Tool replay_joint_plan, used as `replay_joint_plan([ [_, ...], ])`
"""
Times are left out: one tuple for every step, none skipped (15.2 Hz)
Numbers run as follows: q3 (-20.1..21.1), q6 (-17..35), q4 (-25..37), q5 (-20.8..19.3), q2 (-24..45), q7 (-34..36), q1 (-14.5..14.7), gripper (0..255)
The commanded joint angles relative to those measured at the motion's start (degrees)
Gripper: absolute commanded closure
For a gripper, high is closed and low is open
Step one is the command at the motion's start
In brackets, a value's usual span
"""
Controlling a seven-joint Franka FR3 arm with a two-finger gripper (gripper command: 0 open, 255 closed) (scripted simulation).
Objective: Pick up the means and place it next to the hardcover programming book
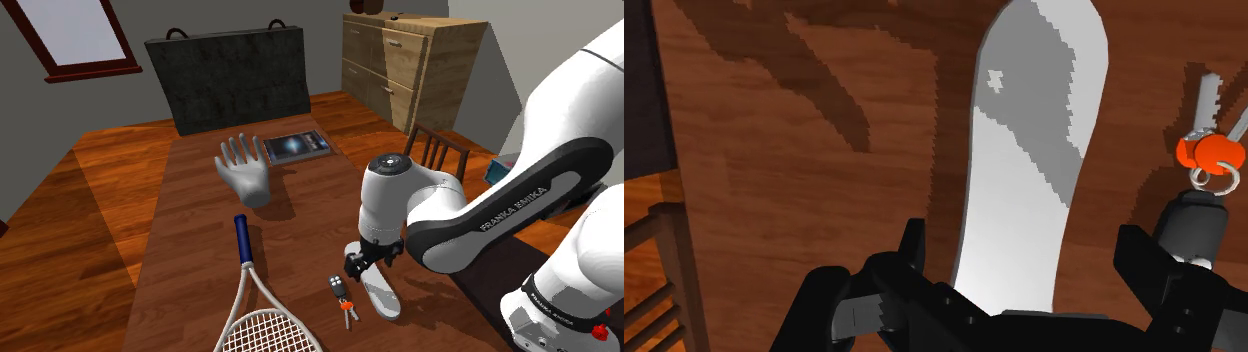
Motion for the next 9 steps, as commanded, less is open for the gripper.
replay_joint_plan([
  [0.51, 2.13, -0.13, -2.21, 2.29, 1.58, -0.83, 0],
  [0.69, 3.12, -0.24, -3.4, 3.36, 2.44, -1.18, 0],
  [0.75, 3.69, -0.3, -4.14, 3.99, 2.97, -1.37, 0],
  [0.74, 3.69, -0.3, -4.14, 3.99, 2.97, -1.35, 0],
  [0.73, 3.69, -0.31, -4.13, 3.99, 2.97, -1.34, 0],
  [0.73, 3.69, -0.3, -4.14, 3.99, 2.97, -1.34, 0],
  [0.73, 3.69, -0.3, -4.14, 3.99, 2.97, -1.34, 0],
  [0.73, 3.69, -0.3, -4.14, 3.99, 2.97, -1.34, 0],
  [0.73, 3.69, -0.3, -4.14, 3.99, 2.97, -1.34, 0],
])
